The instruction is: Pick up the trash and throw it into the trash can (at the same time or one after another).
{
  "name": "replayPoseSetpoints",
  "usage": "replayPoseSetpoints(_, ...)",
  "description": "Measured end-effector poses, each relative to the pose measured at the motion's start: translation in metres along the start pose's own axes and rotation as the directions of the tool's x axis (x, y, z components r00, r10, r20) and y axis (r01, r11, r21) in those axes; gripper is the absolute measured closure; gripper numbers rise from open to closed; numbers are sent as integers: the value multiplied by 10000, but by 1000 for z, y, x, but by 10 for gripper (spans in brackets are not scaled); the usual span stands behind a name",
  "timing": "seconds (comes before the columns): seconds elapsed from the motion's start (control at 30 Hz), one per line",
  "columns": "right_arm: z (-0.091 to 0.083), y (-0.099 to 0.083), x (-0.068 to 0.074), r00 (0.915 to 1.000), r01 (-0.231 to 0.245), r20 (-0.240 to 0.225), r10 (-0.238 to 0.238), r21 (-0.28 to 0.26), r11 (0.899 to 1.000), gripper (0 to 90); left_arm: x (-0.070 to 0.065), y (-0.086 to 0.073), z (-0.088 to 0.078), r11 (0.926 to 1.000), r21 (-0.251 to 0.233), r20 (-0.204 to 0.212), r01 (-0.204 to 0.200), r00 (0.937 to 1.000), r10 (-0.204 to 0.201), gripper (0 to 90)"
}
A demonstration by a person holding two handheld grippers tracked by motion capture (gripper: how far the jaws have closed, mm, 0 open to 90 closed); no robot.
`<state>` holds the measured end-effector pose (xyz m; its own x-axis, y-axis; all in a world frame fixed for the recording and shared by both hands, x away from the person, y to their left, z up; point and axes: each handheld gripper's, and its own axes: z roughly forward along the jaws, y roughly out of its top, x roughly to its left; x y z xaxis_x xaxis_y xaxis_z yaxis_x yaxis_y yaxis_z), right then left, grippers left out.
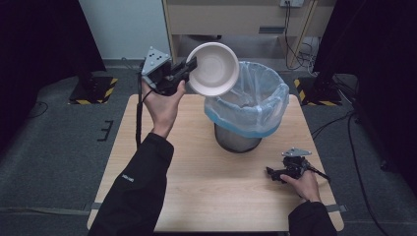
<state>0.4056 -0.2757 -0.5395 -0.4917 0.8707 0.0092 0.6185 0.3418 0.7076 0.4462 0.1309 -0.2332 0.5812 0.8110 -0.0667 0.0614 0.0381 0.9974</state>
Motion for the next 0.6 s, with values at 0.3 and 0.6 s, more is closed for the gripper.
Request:
replayPoseSetpoints(0.3, 0, 0, 0, 10000, 1, -3, -1, 27, 10000, 11, -12, -9, 40, 9997, 221, -38, -46, 10000, 47, 831)
replayPoseSetpoints(0.6, 0, 0, 0, 10000, 3, -2, -3, 23, 10000, 11, -26, -22, 68, 9985, 416, -116, -343, 9993, 349, 832)
